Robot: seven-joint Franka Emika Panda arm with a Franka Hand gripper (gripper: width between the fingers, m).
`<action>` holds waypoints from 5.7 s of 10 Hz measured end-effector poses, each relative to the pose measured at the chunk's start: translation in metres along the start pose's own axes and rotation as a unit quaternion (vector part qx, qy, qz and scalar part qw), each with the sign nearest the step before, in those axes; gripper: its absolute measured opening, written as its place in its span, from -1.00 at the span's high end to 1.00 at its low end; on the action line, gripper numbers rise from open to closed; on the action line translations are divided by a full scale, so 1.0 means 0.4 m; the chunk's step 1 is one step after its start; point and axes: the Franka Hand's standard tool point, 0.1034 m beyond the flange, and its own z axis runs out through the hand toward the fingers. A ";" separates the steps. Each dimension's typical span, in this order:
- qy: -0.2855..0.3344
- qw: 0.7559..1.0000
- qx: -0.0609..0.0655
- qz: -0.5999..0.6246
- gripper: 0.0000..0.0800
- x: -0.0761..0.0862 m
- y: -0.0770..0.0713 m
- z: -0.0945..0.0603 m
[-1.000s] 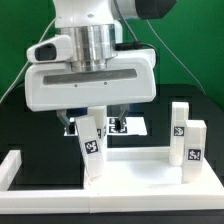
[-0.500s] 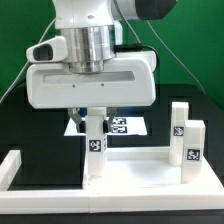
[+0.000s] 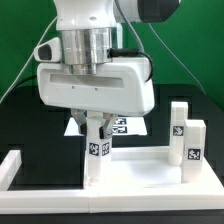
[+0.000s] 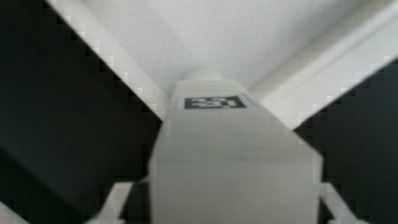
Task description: Assemble desk
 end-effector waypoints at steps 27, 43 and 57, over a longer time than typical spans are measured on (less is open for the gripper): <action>-0.023 0.975 -0.022 -0.220 1.00 -0.057 0.037 0.036; -0.025 0.910 -0.030 -0.412 -0.57 0.023 0.038 -0.019; -0.017 0.944 -0.001 0.330 0.27 -0.004 -0.007 0.002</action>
Offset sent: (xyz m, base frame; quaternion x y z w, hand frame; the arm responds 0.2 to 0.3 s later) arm 0.0038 0.0220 -0.0004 0.0236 0.0152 0.2774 0.9604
